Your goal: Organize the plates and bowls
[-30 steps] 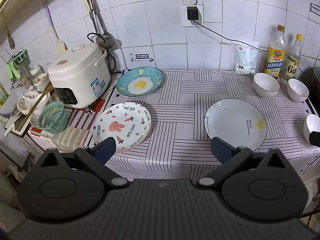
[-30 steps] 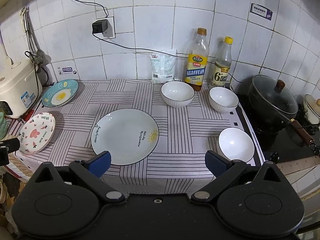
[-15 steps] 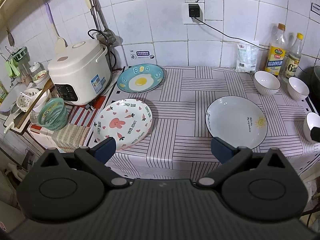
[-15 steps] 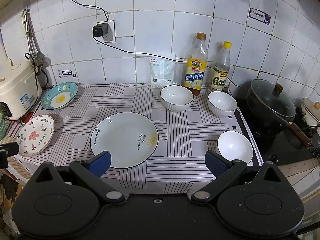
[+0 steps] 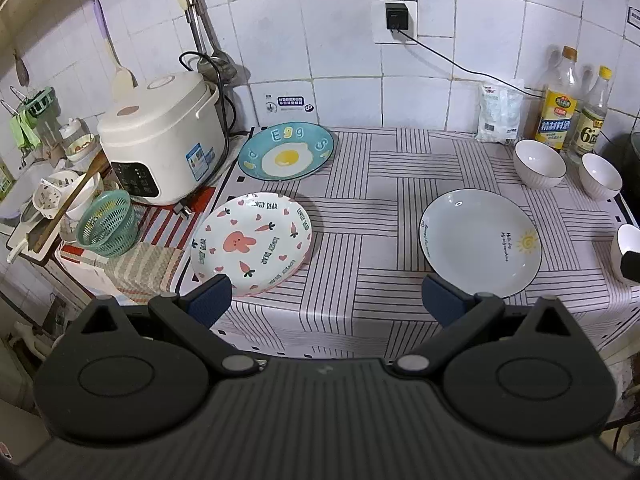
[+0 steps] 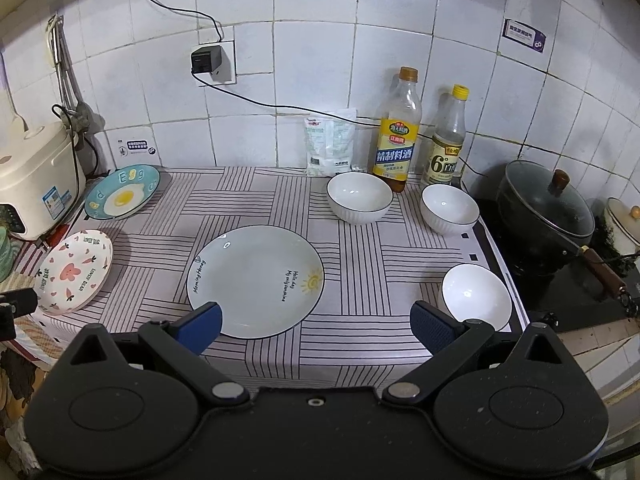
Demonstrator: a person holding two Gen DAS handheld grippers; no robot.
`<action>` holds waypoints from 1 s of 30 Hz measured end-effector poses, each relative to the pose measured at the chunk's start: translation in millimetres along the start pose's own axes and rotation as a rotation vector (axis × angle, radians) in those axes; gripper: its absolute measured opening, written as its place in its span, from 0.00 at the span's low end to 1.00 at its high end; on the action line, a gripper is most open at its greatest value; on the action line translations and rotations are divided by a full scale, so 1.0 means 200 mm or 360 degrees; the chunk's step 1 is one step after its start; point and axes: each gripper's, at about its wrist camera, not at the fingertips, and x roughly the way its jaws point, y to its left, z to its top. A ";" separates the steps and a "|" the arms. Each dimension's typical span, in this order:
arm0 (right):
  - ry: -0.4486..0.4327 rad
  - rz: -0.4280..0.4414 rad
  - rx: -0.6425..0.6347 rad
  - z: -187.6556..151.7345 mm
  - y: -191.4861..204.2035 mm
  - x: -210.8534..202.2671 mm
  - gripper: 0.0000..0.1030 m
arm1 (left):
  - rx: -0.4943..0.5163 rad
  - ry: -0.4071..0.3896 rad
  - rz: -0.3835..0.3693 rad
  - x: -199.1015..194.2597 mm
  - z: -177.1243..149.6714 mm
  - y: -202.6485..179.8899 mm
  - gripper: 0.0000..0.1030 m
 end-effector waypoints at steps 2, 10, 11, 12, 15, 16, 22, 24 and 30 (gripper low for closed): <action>0.0002 0.0001 -0.0010 0.00 0.01 0.00 0.99 | -0.0002 0.0005 -0.0009 0.01 0.01 0.01 1.00; -0.0012 0.0027 -0.0015 0.02 0.03 0.05 0.99 | 0.0016 0.0000 -0.0115 0.09 0.04 0.02 1.00; -0.0032 0.0045 -0.0015 0.03 0.03 0.06 0.99 | 0.0016 -0.0008 -0.0145 0.10 0.05 0.02 1.00; -0.0066 0.0068 -0.0022 0.03 0.02 0.07 0.99 | 0.0015 -0.0011 -0.0170 0.13 0.06 0.02 1.00; -0.0197 0.0149 -0.0061 0.03 0.00 0.12 0.99 | 0.0019 0.0004 -0.0229 0.22 0.10 0.00 0.99; -0.0249 0.0183 -0.0089 0.02 -0.01 0.14 0.99 | 0.0023 0.0012 -0.0242 0.25 0.11 -0.01 0.98; -0.0342 0.0271 -0.0119 0.02 -0.08 0.37 0.99 | -0.0005 0.0059 -0.0384 0.52 0.13 -0.11 0.96; -0.0290 0.0334 -0.0066 0.02 -0.12 0.48 0.98 | -0.0001 0.0111 -0.0396 0.63 0.13 -0.16 0.94; -0.0105 0.0484 0.0072 -0.04 -0.22 0.77 0.90 | -0.0016 0.0228 -0.0435 0.90 0.10 -0.28 0.89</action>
